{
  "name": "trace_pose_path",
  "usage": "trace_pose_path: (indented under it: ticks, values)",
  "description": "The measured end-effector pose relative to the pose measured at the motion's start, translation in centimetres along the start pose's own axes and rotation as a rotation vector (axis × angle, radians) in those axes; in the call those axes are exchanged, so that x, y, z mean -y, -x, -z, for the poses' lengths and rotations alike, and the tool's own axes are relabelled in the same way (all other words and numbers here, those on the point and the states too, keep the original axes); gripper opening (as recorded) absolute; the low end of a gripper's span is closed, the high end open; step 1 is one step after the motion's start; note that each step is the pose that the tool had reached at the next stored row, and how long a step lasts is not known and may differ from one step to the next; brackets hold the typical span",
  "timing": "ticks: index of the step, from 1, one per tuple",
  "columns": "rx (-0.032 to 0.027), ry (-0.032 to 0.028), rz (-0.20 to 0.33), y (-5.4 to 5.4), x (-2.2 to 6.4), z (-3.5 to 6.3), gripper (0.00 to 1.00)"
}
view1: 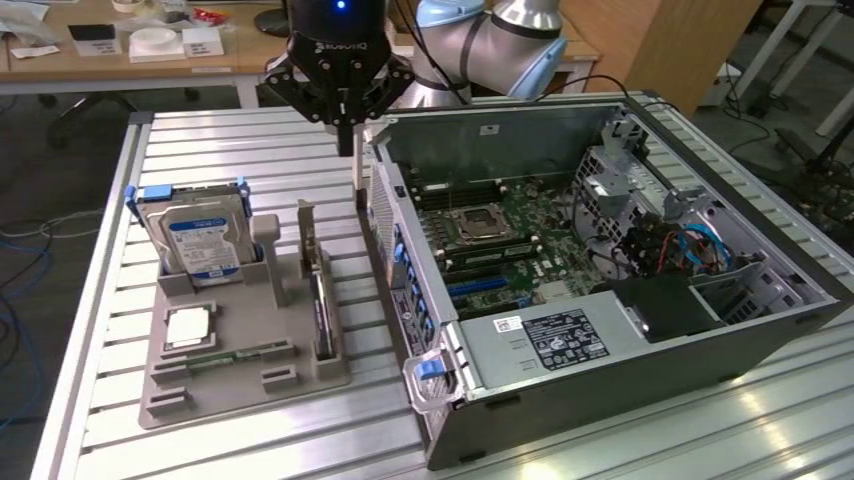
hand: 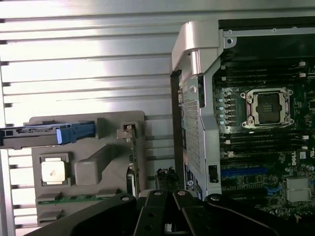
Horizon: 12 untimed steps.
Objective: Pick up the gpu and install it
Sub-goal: 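Reach for the gpu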
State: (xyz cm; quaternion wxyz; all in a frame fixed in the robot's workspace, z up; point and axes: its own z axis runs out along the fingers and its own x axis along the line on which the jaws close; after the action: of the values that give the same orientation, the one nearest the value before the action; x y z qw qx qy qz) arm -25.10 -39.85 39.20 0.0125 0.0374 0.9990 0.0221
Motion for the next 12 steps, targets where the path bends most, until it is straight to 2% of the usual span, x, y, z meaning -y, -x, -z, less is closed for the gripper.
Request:
trace_pose_path:
  ticks: [12]
  values:
    - [0.0000, 0.0000, 0.000, -1.7, 0.13, -0.03, 0.11]
